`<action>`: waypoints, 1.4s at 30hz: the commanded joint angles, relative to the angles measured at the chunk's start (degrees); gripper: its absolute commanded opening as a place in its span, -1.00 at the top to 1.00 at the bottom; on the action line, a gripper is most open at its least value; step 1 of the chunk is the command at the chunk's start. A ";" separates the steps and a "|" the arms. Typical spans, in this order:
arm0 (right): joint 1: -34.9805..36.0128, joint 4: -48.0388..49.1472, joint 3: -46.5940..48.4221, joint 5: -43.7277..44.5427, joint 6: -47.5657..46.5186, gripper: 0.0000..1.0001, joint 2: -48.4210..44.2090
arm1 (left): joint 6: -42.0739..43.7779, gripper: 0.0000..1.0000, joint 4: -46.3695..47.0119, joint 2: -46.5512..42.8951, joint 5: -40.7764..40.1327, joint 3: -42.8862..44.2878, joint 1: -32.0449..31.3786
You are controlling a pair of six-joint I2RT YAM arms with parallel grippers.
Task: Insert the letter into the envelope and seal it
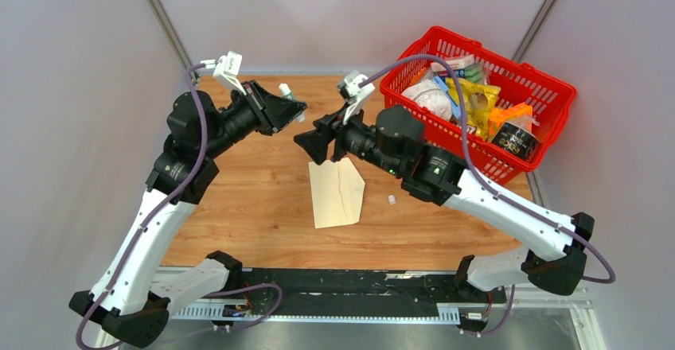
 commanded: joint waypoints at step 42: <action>-19.67 50.62 -12.40 -47.99 43.74 0.63 4.60 | 2.93 1.00 18.61 -0.81 23.35 -6.79 0.27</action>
